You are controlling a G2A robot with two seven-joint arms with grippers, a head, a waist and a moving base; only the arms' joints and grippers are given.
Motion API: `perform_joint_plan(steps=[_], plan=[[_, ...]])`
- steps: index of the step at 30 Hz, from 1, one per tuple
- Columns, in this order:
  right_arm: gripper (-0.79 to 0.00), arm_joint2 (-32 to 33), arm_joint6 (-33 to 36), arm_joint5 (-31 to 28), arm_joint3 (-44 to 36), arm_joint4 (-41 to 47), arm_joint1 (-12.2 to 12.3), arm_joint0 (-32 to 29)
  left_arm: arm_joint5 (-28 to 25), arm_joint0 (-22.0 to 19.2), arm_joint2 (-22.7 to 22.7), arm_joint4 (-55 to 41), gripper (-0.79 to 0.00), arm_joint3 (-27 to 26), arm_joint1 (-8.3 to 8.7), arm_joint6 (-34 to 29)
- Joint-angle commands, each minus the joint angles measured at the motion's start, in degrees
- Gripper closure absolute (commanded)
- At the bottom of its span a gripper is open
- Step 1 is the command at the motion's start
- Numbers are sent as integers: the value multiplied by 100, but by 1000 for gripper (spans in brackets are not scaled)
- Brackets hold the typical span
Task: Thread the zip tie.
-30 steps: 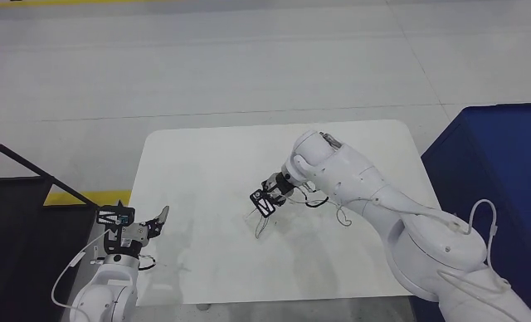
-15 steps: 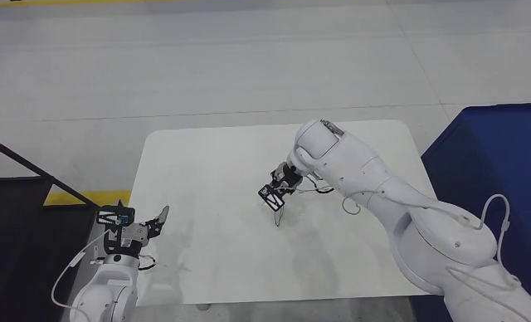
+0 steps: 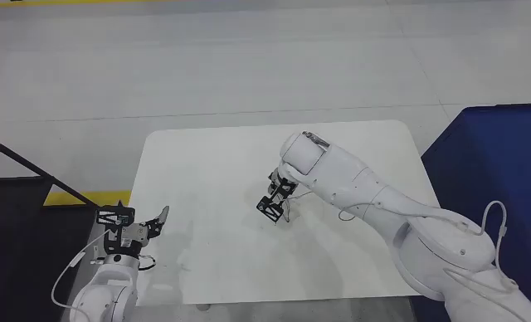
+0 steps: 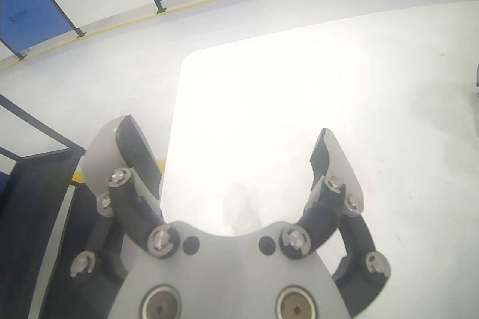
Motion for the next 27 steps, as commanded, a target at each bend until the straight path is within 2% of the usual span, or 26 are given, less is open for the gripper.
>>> perform_joint_plan(steps=[1,6,13,16,19,25,26,27], plan=[[0,0,27,0,-43,166,42,32,0,0,0,0,-785,0,0,0],[0,0,-19,0,-261,562,201,103,0,0,0,0,-785,0,0,0],[0,0,-779,0,-326,1051,485,105,0,0,0,0,-785,0,0,0],[0,0,-1164,0,-273,954,577,89,0,0,0,0,-785,0,0,0],[0,0,-1626,0,-187,931,629,59,0,0,0,0,-785,0,0,0],[0,0,-1626,0,-25,850,646,-47,0,0,0,0,-785,0,0,0],[-234,0,-1626,0,-9,749,638,-60,0,0,0,0,-785,0,0,0],[-336,0,-1626,0,7,730,628,-58,0,0,0,0,-785,0,0,0]])
